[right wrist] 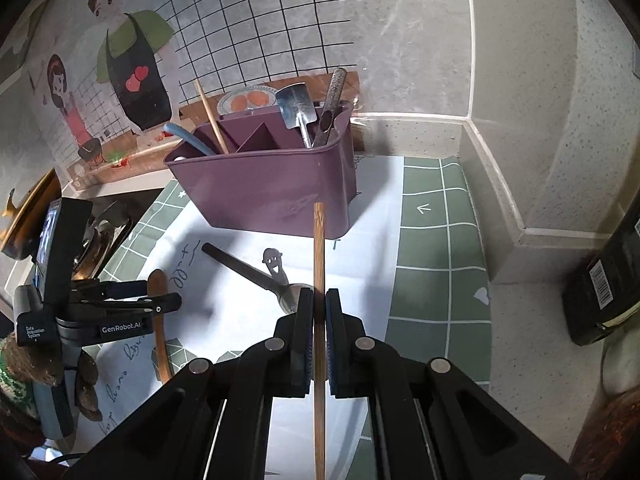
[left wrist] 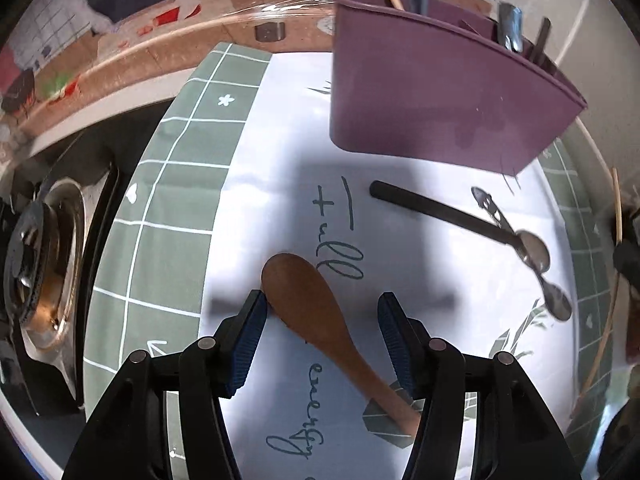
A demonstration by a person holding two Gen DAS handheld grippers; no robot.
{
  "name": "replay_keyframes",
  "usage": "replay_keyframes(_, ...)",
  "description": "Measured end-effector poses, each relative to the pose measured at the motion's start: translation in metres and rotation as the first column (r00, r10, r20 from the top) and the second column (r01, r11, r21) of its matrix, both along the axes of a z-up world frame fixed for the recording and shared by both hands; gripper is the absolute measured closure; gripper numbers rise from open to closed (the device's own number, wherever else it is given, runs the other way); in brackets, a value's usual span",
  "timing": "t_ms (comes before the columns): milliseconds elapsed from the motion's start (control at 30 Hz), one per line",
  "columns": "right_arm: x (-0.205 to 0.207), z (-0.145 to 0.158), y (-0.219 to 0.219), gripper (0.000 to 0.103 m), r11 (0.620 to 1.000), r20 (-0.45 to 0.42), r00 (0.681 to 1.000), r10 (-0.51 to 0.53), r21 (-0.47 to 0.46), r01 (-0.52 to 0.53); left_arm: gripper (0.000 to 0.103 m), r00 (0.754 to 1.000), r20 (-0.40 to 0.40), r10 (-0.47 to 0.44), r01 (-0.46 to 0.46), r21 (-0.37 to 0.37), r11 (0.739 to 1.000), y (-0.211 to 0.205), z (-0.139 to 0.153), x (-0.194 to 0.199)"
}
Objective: Organize utensils
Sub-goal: 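Carry the wooden spoon and chopstick up over the purple caddy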
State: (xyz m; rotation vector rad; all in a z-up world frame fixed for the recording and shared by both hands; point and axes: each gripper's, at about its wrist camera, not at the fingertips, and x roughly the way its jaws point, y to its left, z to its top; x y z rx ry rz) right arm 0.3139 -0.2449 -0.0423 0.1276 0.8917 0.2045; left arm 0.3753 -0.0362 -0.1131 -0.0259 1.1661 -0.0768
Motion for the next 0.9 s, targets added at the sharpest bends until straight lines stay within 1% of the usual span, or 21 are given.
replay_keyframes(100, -0.001, 0.002, 0.002, 0.097, 1.000, 0.014, 1.000, -0.001, -0.011, 0.001, 0.045, 0.999, -0.012, 0.035, -0.035, -0.011, 0.999, 0.006, 0.003, 0.001)
replay_keyframes(200, -0.002, 0.003, 0.004, 0.097, 1.000, 0.021, 1.000, -0.008, -0.011, 0.008, 0.045, 0.997, -0.026, 0.076, -0.075, 0.014, 0.997, 0.007, 0.003, 0.003)
replay_keyframes(267, -0.003, 0.003, 0.005, 0.097, 1.000, 0.030, 0.999, -0.013, -0.019, 0.013, 0.046, 0.996, -0.020, 0.089, -0.088, 0.032, 0.996, 0.004, 0.002, 0.002)
replay_keyframes(300, -0.005, 0.004, 0.007, 0.097, 1.000, 0.036, 0.999, -0.012, -0.026, 0.013, 0.055, 0.996, -0.012, 0.088, -0.088, 0.029, 0.996, 0.004, 0.003, 0.000)
replay_keyframes(333, -0.005, 0.004, 0.008, 0.097, 0.999, 0.040, 0.999, -0.011, -0.032, 0.012, 0.066, 0.996, -0.004, 0.086, -0.086, 0.027, 0.996, 0.003, 0.004, -0.002)
replay_keyframes(367, -0.007, 0.005, 0.009, 0.097, 0.999, 0.044, 0.999, -0.009, -0.037, 0.011, 0.074, 0.997, -0.002, 0.078, -0.078, 0.003, 0.997, 0.005, 0.007, -0.004)
replay_keyframes(400, -0.008, 0.006, 0.010, 0.097, 0.999, 0.046, 0.999, -0.005, -0.037, 0.007, 0.076, 0.998, -0.009, 0.068, -0.069, -0.045, 0.997, 0.009, 0.009, -0.007)
replay_keyframes(433, -0.009, 0.007, 0.011, 0.097, 0.999, 0.047, 0.999, -0.002, -0.033, 0.004, 0.076, 0.998, 0.000, 0.061, -0.061, -0.074, 0.995, 0.011, 0.012, -0.010)
replay_keyframes(533, -0.010, 0.010, 0.009, 0.097, 1.000, 0.043, 0.999, 0.002, -0.008, -0.002, 0.076, 0.997, 0.076, 0.022, -0.012, -0.127, 0.992, 0.017, 0.030, -0.024)
replay_keyframes(633, -0.011, 0.015, 0.007, 0.097, 1.000, 0.043, 0.999, -0.010, 0.014, 0.009, 0.076, 0.988, 0.153, -0.009, 0.041, -0.209, 0.977, 0.029, 0.051, -0.040)
replay_keyframes(700, -0.012, 0.018, 0.007, 0.097, 1.000, 0.048, 0.999, -0.014, 0.024, 0.013, 0.076, 0.979, 0.203, -0.018, 0.068, -0.242, 0.968, 0.038, 0.064, -0.051)
replay_keyframes(767, -0.013, 0.021, 0.007, 0.097, 0.999, 0.050, 0.999, -0.013, 0.038, 0.012, 0.076, 0.970, 0.243, -0.025, 0.085, -0.237, 0.968, 0.037, 0.072, -0.060)
replay_keyframes(800, -0.013, 0.023, 0.007, 0.097, 0.999, 0.054, 0.998, -0.012, 0.050, 0.009, 0.076, 0.962, 0.270, -0.029, 0.091, -0.217, 0.972, 0.038, 0.078, -0.065)
replay_keyframes(867, -0.013, 0.024, 0.008, 0.097, 0.998, 0.054, 0.998, -0.010, 0.059, 0.006, 0.076, 0.954, 0.296, -0.039, 0.099, -0.191, 0.977, 0.036, 0.084, -0.068)
replay_keyframes(900, -0.012, 0.024, 0.008, 0.097, 0.998, 0.054, 0.998, -0.012, 0.061, 0.009, 0.076, 0.952, 0.304, -0.040, 0.102, -0.190, 0.976, 0.036, 0.086, -0.070)
